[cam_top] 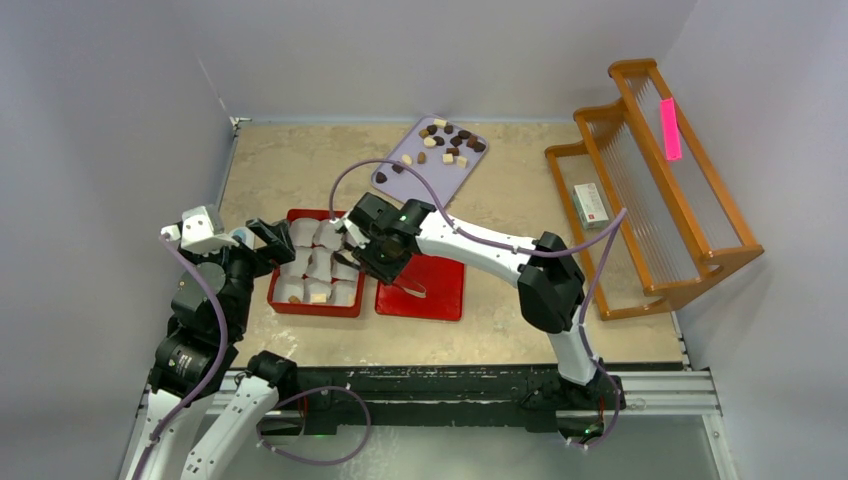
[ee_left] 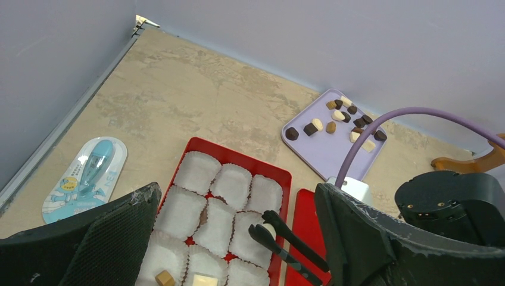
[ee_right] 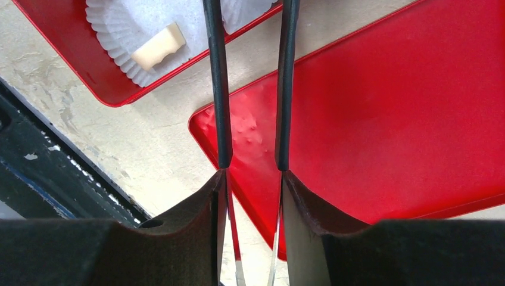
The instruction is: Pack the chocolate
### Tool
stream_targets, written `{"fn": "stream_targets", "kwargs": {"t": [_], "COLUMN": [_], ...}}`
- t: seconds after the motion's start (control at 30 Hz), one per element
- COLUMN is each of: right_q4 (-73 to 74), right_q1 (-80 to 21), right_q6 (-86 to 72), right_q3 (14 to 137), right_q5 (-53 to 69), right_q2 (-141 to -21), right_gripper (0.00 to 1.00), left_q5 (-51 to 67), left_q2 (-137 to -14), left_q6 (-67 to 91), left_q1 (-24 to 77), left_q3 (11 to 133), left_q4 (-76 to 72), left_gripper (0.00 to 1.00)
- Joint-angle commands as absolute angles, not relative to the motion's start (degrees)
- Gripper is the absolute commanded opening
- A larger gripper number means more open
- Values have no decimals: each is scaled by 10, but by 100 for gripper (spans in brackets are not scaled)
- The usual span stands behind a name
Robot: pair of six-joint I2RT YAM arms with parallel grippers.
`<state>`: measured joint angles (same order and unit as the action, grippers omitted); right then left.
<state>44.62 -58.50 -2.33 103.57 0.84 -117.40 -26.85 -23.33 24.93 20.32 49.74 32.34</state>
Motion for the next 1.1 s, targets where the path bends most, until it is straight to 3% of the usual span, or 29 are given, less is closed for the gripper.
{"fn": "stream_targets", "kwargs": {"t": [0.0, 0.5, 1.07], "right_q4": [464, 457, 352], "right_q1": [-591, -590, -587], "right_q6": [-16, -19, -13], "right_q3": [1060, 1081, 1008], "right_q5": [4, 3, -47], "right_q2": [-1169, -1154, -1031], "right_gripper": [40, 39, 37], "left_q5": [-274, -272, -226], "left_q2": [-230, -231, -252], "left_q6": [256, 255, 266], "left_q1": [201, 201, 201], "left_q3": [503, 503, 497], "left_q4": [314, 314, 303], "left_gripper": [100, 100, 97]}}
